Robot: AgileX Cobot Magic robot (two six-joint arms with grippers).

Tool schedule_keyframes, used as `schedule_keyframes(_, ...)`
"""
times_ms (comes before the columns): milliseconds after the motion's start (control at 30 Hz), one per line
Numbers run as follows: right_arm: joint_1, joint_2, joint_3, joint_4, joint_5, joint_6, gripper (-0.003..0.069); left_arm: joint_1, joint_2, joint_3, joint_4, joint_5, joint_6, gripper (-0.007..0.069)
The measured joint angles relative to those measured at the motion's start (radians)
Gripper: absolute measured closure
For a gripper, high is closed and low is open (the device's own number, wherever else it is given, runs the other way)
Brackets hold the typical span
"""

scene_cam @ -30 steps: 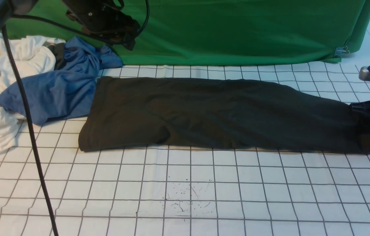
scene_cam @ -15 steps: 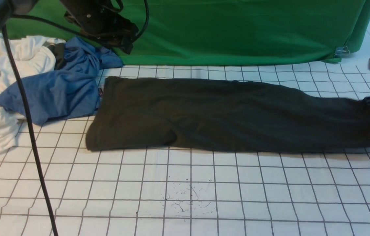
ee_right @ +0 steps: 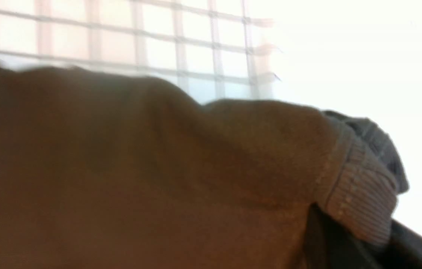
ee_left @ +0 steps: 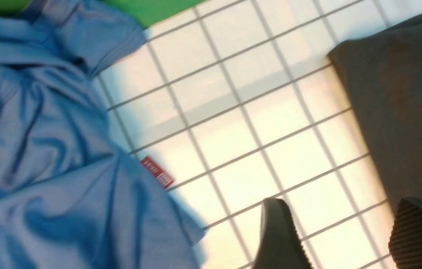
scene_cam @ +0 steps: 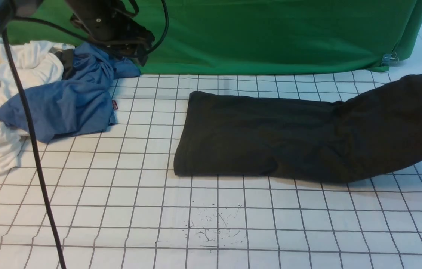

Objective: Fold a long-sleeved shirt over a white checkered tablecloth.
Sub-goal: 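Fold the right end of the dark garment over onto its left end with the right gripper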

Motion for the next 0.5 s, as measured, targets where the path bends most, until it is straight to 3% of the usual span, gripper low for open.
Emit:
schedule_keyframes(233,0.235,0.098,-0.112,0.16,0.006,-0.046,0.0573,0.001,-0.022,0.0,0.119,0.011,0.0,0.0274)
schedule_keyframes(500,0.434,0.356,-0.279,0.357,-0.003,-0.045,0.0573,0.047,-0.119,0.0,0.107,0.012,-0.016,0.0274)
